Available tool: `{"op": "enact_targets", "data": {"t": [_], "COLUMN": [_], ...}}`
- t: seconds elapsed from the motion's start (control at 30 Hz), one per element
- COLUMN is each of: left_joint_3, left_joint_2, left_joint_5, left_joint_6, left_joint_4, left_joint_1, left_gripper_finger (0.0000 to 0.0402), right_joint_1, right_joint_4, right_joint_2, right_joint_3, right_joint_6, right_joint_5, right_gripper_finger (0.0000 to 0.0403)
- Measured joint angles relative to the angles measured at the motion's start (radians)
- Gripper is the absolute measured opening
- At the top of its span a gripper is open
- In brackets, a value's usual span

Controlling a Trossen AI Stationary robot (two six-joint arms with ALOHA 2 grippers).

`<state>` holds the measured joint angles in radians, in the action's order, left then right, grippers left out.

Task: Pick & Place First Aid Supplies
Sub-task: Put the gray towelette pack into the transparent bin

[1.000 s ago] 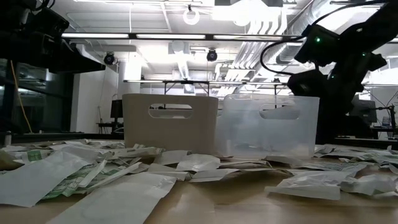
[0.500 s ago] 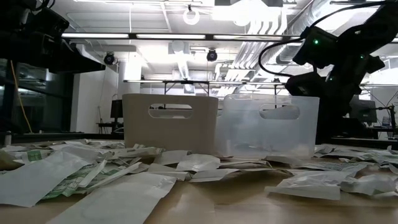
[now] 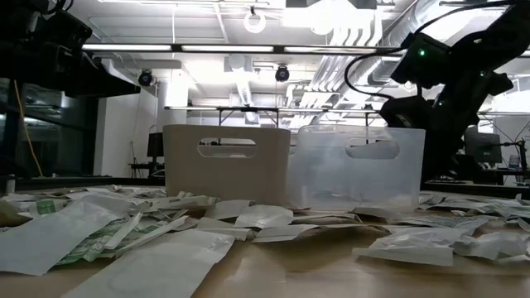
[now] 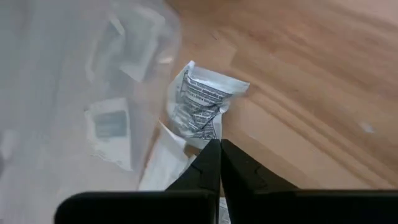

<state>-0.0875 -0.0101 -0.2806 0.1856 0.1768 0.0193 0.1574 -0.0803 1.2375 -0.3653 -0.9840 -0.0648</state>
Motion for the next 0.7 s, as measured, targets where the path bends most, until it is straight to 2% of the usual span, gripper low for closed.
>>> {"op": "enact_targets", "data": {"t": [0.27,0.47,0.6,0.7], "left_joint_3": [0.000,0.000,0.000,0.000], "left_joint_2": [0.000,0.000,0.000,0.000], "left_joint_5": [0.000,0.000,0.000,0.000], "left_joint_6": [0.000,0.000,0.000,0.000], "left_joint_4": [0.000,0.000,0.000,0.000], "left_joint_1": [0.000,0.000,0.000,0.000], "left_gripper_finger": [0.0189,0.0189,0.0189,0.0189], "right_joint_1": [-0.046,-0.122,-0.198,-0.264], "right_joint_4": [-0.083,-0.198,-0.209,-0.248], "right_joint_2": [-0.132,-0.268,-0.342,-0.356], "right_joint_3": [0.000,0.000,-0.007,-0.051], "right_joint_6": [-0.007,-0.002,0.107,0.279], "right_joint_5": [0.087,0.215,0.349,0.479], "right_gripper_finger": [0.0001,0.0000,0.0000,0.0000]}}
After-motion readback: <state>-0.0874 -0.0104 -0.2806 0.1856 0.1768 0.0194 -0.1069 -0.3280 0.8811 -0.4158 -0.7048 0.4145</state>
